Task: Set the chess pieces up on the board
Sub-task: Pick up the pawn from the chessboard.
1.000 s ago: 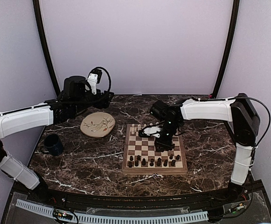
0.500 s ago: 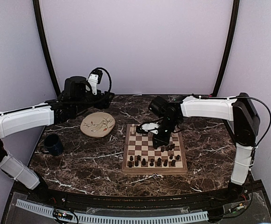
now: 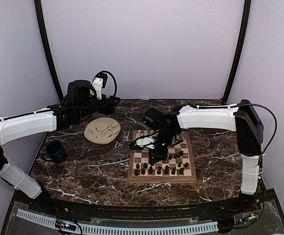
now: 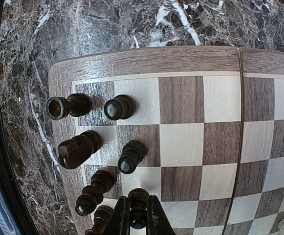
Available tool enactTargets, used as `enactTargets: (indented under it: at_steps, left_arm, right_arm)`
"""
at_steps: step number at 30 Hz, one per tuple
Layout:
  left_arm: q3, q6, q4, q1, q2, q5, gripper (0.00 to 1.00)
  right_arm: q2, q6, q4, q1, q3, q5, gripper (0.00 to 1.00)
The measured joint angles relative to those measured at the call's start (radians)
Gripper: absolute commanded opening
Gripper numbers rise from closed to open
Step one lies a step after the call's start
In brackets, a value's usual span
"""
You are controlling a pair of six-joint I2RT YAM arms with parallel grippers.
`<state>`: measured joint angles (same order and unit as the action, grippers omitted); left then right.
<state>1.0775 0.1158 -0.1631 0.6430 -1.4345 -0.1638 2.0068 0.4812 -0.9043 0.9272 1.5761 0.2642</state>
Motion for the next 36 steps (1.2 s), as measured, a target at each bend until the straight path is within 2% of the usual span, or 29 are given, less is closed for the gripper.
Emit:
enactTargets:
  at_steps: [17,28,36]
  left_arm:
    - [0.0,0.0,0.0,0.0,0.0,0.006,0.75]
    - [0.0,0.0,0.0,0.0,-0.004,0.009,0.75]
    - [0.0,0.0,0.0,0.0,-0.005,0.011,0.75]
  right_arm:
    - [0.021,0.0,-0.008,0.016,0.0,0.013,0.13]
    - [0.033,-0.001,-0.001,0.016,0.0,0.011,0.25]
    - [0.01,0.002,-0.019,-0.002,0.0,0.034,0.28]
